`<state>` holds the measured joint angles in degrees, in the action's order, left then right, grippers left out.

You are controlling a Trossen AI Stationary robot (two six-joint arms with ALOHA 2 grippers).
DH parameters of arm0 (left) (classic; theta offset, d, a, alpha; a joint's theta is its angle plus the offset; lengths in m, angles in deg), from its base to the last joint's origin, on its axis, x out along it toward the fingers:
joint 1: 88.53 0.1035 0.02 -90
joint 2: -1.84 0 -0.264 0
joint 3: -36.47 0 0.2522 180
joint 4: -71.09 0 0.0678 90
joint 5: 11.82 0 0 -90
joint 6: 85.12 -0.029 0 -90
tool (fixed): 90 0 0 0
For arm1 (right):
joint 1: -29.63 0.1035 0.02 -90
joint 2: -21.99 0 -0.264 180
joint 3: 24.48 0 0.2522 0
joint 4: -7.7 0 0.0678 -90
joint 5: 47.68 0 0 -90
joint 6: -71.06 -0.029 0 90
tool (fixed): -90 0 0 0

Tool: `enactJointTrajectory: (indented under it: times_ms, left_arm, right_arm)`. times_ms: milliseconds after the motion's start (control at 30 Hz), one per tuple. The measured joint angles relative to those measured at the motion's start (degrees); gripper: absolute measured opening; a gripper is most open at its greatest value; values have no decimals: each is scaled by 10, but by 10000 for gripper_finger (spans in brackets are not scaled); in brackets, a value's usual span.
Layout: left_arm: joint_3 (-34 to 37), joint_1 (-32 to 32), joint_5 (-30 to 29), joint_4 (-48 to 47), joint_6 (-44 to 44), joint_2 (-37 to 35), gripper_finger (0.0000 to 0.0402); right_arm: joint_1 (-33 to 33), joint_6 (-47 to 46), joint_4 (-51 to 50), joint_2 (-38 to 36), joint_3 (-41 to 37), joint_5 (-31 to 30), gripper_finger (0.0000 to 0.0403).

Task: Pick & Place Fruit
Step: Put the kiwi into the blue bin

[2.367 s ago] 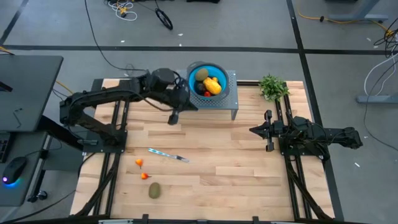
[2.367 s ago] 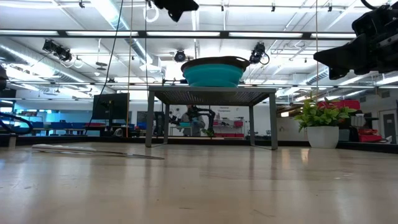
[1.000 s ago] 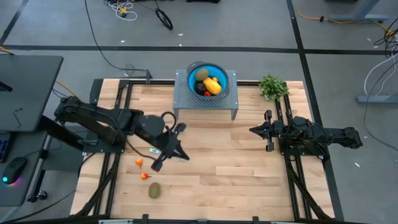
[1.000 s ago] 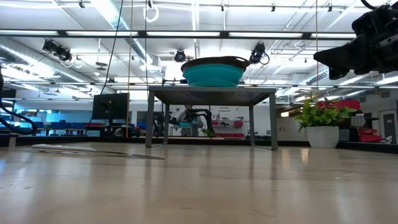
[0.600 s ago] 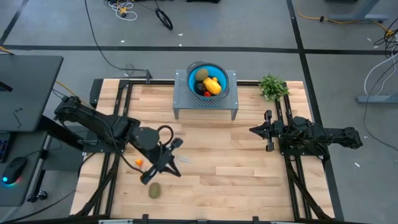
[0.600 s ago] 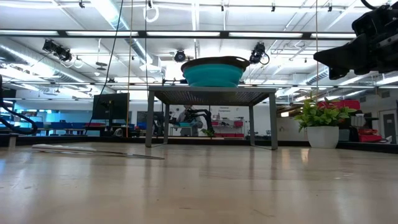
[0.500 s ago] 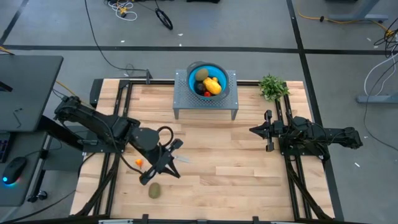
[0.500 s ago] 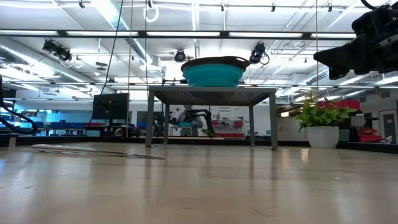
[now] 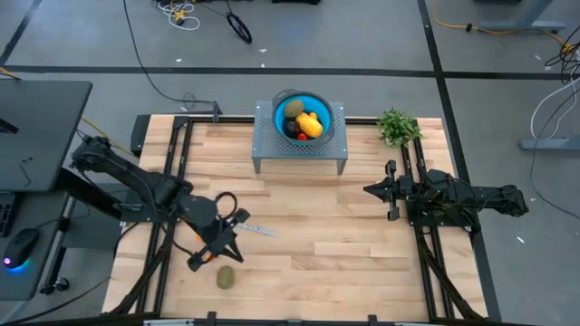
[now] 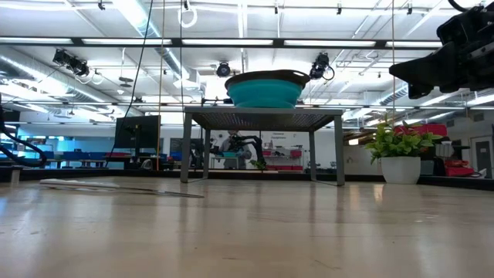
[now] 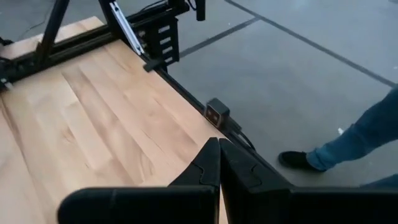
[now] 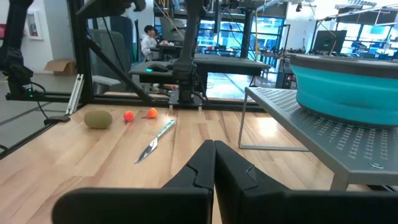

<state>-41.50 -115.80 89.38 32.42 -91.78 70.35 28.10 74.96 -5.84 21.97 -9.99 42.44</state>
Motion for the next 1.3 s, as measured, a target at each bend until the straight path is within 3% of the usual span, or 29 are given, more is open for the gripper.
enactJointTrajectory:
  times_ms: [333, 633, 1300]
  left_arm:
    - [86, -14, -28, 9, 34, -103, 0]
    - [90, -17, -26, 0, 33, -117, 0]
    - [90, -146, -30, 30, 23, 9, 0]
  right_arm:
    - [0, 0, 0, 0, 0, 0, 7]
    - [0, 0, 0, 0, 0, 0, 7]
    - [0, 0, 0, 0, 0, 0, 7]
